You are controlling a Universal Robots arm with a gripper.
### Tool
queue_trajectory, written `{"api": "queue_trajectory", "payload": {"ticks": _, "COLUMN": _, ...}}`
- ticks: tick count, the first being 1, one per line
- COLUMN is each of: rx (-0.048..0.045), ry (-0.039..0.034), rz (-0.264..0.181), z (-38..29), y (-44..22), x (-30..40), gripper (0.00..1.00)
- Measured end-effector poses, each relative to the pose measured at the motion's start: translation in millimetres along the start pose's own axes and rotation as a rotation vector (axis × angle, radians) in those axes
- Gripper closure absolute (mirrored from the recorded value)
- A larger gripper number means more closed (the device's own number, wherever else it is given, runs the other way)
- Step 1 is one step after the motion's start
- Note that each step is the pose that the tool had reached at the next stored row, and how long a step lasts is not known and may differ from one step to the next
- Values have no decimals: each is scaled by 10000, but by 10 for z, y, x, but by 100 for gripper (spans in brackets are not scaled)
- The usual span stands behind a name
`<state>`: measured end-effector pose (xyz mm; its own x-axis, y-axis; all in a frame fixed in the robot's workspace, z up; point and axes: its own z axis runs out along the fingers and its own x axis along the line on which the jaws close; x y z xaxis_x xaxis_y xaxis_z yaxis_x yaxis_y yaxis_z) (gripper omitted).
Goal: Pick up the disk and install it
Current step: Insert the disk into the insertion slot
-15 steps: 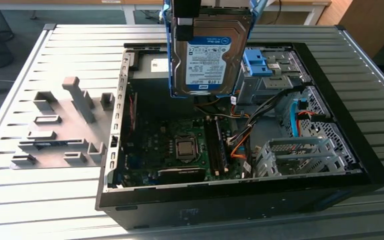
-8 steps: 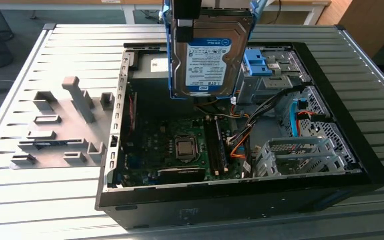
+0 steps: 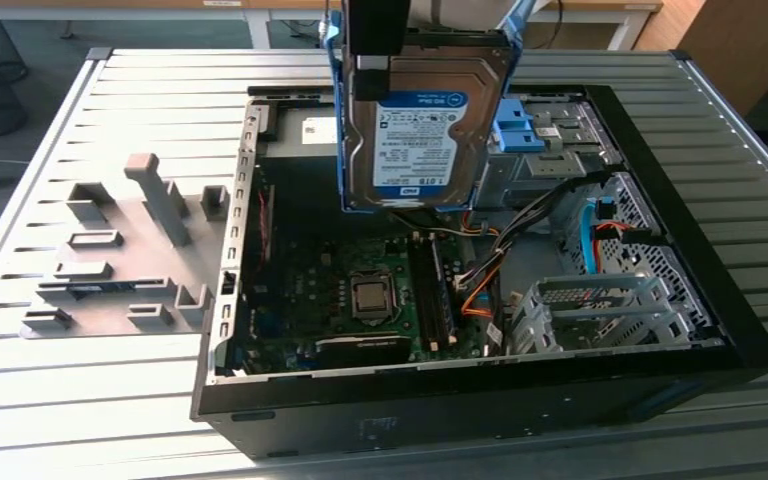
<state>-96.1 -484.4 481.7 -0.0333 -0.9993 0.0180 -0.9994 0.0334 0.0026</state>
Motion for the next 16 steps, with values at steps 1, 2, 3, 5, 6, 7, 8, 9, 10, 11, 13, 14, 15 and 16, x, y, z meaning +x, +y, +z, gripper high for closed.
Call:
{"api": "queue_trajectory", "payload": {"ticks": 1, "rx": 1, "ry": 0, "rz": 0, "z": 2, "y": -1, "x": 24, "gripper": 64}}
{"api": "queue_trajectory", "payload": {"ticks": 2, "rx": 1, "ry": -2, "rz": 0, "z": 3, "y": -1, "x": 38, "gripper": 64}}
{"api": "queue_trajectory", "payload": {"ticks": 3, "rx": 1, "ry": -1, "rz": 0, "z": 3, "y": -1, "x": 41, "gripper": 64}}
{"api": "queue_trajectory", "payload": {"ticks": 5, "rx": 0, "ry": -1, "rz": 1, "z": 3, "y": -1, "x": 41, "gripper": 64}}
{"api": "queue_trajectory", "payload": {"ticks": 6, "rx": 0, "ry": -1, "rz": 0, "z": 3, "y": -1, "x": 41, "gripper": 64}}
{"api": "queue_trajectory", "payload": {"ticks": 7, "rx": 0, "ry": 0, "rz": 0, "z": 2, "y": -2, "x": 42, "gripper": 64}}
{"api": "queue_trajectory", "payload": {"ticks": 8, "rx": 0, "ry": 0, "rz": 0, "z": 2, "y": -2, "x": 42, "gripper": 64}}
{"api": "queue_trajectory", "payload": {"ticks": 9, "rx": 0, "ry": 0, "rz": 0, "z": 3, "y": -1, "x": 42, "gripper": 64}}
{"api": "queue_trajectory", "payload": {"ticks": 10, "rx": 0, "ry": -1, "rz": 0, "z": 3, "y": -2, "x": 42, "gripper": 64}}
{"api": "queue_trajectory", "payload": {"ticks": 11, "rx": 0, "ry": 0, "rz": 0, "z": 3, "y": -1, "x": 42, "gripper": 64}}
{"api": "queue_trajectory", "payload": {"ticks": 13, "rx": 0, "ry": 0, "rz": 0, "z": 3, "y": -2, "x": 42, "gripper": 64}}
{"api": "queue_trajectory", "payload": {"ticks": 14, "rx": 0, "ry": 0, "rz": 0, "z": 2, "y": -2, "x": 43, "gripper": 64}}
{"api": "queue_trajectory", "payload": {"ticks": 15, "rx": 0, "ry": -1, "rz": 0, "z": 3, "y": -2, "x": 43, "gripper": 64}}
{"api": "queue_trajectory", "payload": {"ticks": 16, "rx": 1, "ry": -1, "rz": 0, "z": 3, "y": -1, "x": 43, "gripper": 64}}
